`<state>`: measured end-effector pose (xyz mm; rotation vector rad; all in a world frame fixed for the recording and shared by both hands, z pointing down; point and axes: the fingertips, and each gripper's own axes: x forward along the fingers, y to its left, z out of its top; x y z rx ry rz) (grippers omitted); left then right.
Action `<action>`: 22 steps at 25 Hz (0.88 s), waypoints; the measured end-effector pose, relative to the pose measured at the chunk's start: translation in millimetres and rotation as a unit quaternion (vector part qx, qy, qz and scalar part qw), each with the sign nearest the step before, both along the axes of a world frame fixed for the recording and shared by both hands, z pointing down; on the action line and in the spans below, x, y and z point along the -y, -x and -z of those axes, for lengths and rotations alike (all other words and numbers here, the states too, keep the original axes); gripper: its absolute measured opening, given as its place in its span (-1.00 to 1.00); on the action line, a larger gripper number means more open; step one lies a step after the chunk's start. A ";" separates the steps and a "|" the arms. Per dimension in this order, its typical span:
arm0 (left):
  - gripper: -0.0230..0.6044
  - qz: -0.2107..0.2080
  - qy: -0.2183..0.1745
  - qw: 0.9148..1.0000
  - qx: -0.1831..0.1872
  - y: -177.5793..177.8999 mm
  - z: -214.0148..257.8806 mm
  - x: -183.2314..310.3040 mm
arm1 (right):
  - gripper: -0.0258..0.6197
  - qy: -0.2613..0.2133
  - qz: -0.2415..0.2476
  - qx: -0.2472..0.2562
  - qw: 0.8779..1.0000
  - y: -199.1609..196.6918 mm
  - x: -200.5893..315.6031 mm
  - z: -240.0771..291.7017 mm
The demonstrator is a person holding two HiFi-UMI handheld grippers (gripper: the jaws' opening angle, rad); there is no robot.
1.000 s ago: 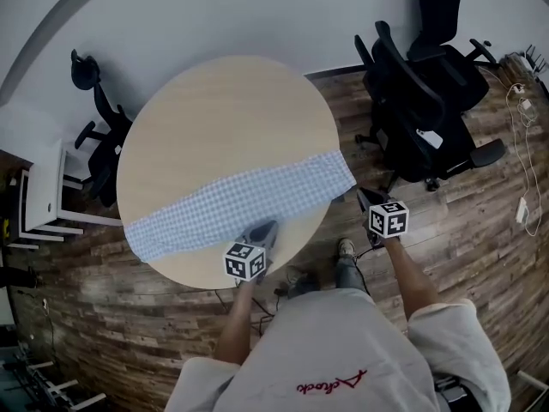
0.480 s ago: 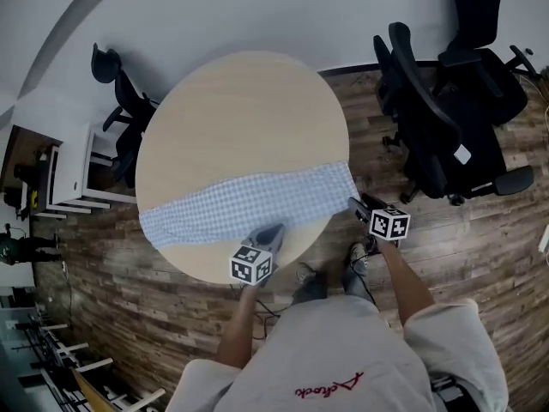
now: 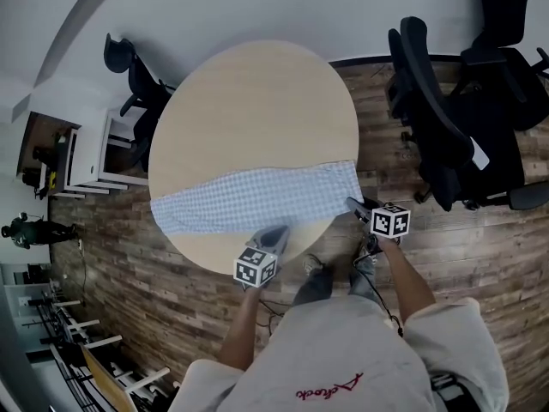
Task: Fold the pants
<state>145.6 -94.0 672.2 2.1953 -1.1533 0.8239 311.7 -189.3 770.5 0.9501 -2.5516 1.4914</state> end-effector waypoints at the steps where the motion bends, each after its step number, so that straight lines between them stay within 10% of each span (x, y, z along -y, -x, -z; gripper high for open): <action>1: -0.82 0.001 0.000 1.000 0.001 -1.2 0.1 0.7 | -0.52 -0.002 0.000 0.006 1.000 -1.7 0.0 2.7; 22: -0.82 -0.040 -0.016 0.999 -0.017 -42.8 0.0 19.7 | -0.68 -0.061 -0.069 -0.062 0.994 -62.9 34.5 36.4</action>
